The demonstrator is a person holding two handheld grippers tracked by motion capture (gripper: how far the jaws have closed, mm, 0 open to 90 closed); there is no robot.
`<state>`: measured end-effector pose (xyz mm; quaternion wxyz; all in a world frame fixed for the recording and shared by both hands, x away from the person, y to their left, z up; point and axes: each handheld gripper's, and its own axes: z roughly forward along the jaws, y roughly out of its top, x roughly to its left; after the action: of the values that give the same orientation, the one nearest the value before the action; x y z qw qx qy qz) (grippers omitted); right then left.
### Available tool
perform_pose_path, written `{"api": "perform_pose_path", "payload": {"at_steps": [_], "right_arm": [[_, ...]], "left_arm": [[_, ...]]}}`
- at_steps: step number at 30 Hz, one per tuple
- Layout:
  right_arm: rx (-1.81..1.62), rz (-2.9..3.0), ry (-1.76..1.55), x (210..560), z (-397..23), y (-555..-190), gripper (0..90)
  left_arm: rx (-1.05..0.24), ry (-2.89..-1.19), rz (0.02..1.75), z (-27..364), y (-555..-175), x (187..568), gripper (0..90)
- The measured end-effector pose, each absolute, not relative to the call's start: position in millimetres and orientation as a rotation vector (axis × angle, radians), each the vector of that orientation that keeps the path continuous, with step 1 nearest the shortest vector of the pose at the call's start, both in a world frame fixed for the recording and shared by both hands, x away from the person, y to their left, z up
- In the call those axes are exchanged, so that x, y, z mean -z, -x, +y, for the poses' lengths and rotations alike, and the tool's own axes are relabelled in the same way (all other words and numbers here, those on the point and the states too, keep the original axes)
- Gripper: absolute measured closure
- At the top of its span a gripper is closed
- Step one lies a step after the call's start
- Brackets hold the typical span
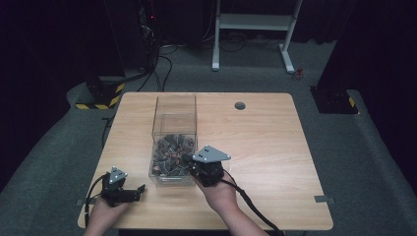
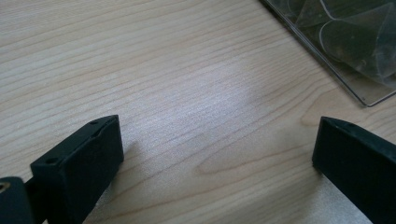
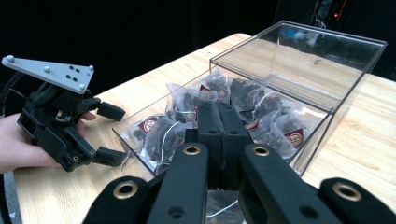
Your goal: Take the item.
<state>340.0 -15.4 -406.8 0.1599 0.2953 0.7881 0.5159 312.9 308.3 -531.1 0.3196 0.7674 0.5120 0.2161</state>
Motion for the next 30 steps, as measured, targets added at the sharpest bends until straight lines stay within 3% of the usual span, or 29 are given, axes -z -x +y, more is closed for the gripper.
{"api": "perform_pose_path", "payload": {"at_steps": [30], "right_arm": [[-1.46,2.175,-0.89,398,-47,-345,90.0]], "left_arm": [[-0.568,-2.017,1.346,308,-313,531,2.2]]}}
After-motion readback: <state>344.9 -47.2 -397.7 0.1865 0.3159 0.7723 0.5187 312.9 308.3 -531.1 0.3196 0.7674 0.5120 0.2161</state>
